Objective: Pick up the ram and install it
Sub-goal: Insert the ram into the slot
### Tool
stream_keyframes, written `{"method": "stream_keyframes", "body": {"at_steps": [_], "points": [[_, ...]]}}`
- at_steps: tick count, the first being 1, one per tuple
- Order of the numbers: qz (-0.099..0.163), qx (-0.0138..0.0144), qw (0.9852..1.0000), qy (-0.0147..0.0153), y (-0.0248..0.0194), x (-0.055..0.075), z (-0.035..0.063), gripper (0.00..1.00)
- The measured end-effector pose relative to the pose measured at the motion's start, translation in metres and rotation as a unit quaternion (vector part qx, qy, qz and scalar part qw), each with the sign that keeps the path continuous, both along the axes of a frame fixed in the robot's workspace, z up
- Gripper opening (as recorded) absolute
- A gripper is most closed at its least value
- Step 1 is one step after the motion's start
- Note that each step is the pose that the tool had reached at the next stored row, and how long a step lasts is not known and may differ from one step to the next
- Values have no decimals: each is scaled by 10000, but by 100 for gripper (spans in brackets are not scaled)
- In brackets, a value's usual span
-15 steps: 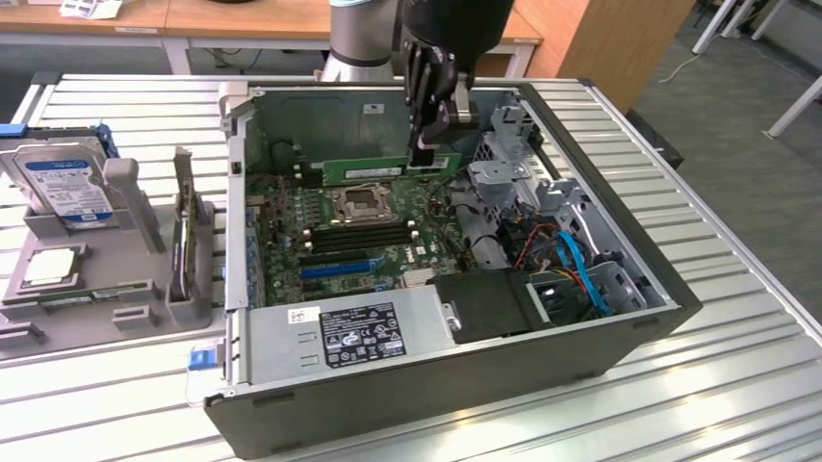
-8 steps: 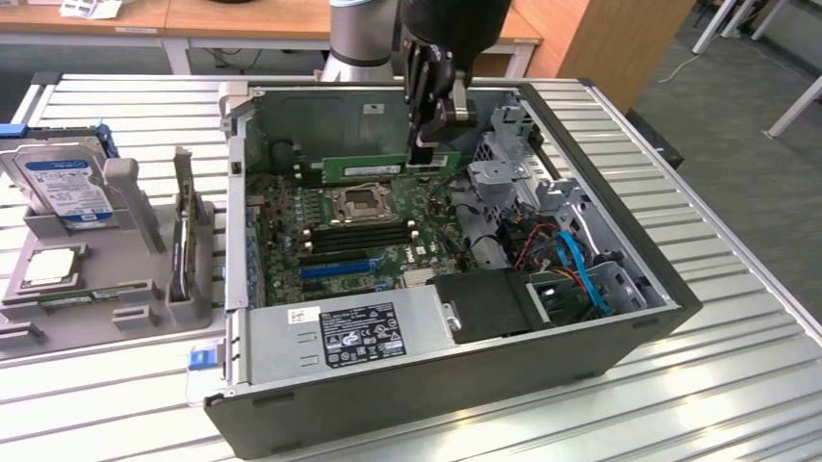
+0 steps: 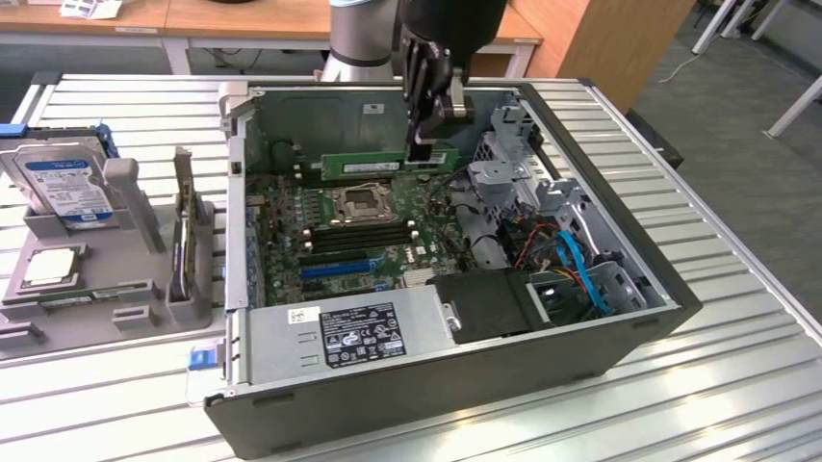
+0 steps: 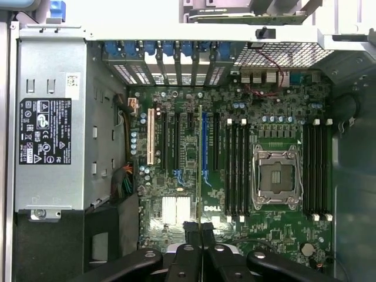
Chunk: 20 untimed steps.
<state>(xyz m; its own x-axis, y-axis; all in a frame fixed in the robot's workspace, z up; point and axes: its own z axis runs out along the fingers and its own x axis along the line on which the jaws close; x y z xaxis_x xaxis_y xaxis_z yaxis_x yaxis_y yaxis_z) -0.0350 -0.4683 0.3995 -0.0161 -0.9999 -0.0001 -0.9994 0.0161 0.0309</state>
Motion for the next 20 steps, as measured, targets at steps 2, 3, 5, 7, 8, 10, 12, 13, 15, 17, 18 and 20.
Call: {"method": "stream_keyframes", "body": {"at_steps": [2, 3, 5, 7, 8, 10, 12, 13, 15, 17, 18, 20], "points": [[0, 1, 10000, 0, 11, 0, -1, 12], [0, 1, 10000, 0, 16, 0, -1, 12], [-1, 0, 10000, 0, 27, 0, -1, 12], [-1, 1, 10000, 0, 40, 0, -1, 12], [-2, 1, 10000, 0, 47, 0, -2, 12], [-2, 1, 10000, -1, 61, 0, -2, 12], [-3, 2, 10000, -1, 76, 0, -3, 12], [-4, 2, 10000, -1, 84, 0, -3, 12], [-4, 3, 10000, -2, 101, 0, -4, 12], [-5, 5, 10000, -2, 118, 0, -5, 12], [-6, 5, 10000, -2, 126, 0, -5, 12], [-7, 7, 10000, -3, 143, 0, -6, 12]]}}
